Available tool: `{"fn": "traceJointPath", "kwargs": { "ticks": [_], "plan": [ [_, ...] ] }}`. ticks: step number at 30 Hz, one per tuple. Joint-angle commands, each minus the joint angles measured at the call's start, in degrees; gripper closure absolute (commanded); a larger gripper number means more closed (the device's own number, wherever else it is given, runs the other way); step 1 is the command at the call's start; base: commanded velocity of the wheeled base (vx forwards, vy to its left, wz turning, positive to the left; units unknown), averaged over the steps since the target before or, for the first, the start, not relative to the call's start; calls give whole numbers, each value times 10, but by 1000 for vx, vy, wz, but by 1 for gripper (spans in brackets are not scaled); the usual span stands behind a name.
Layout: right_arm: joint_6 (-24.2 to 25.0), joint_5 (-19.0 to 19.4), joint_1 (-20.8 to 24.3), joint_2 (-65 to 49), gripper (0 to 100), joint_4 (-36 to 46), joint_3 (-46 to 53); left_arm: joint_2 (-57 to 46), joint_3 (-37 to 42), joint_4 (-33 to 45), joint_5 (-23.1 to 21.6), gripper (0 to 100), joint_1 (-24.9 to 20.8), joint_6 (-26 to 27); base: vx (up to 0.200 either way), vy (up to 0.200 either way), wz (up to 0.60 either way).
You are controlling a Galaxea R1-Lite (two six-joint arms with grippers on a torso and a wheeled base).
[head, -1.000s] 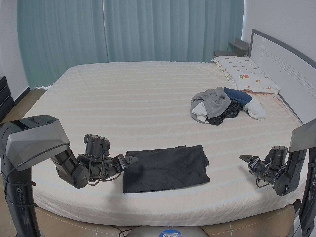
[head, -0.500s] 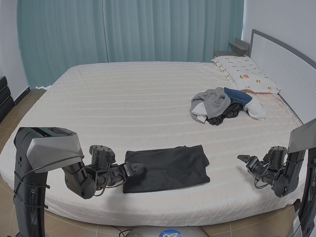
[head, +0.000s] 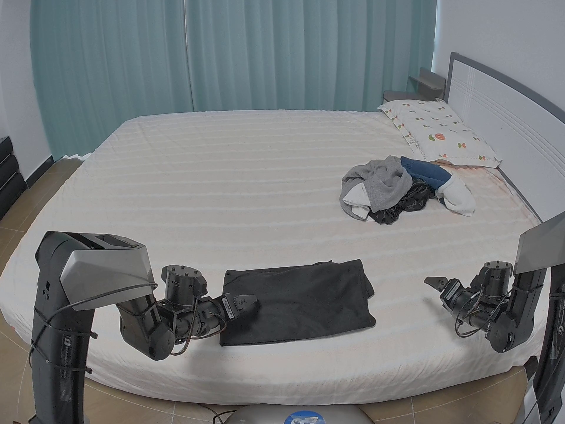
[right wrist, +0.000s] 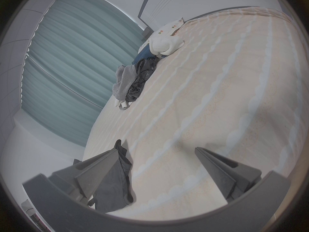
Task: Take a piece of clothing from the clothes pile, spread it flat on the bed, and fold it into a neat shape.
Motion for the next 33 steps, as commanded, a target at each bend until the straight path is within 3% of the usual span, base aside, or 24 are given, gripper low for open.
{"fn": "traceJointPath", "kwargs": {
  "ticks": [1, 20, 21, 33],
  "plan": [
    [0, 0, 0, 1, 0, 0, -2, 4, -2, 1, 0, 0, 0, -1, 0, 0, 0],
    [-1, 0, 1, 1, 0, 0, -1, 6, -6, 0, 0, 0, 0, -4, 0, 0, 0],
    [-1, 1, 1, 1, 0, 0, -1, 7, -6, 0, 0, 100, 0, -4, 0, 0, 0],
    [-1, 0, 1, 1, 0, 0, -1, 1, 0, -5, 1, 100, 2, -13, 0, 0, 0]
  ]
}}
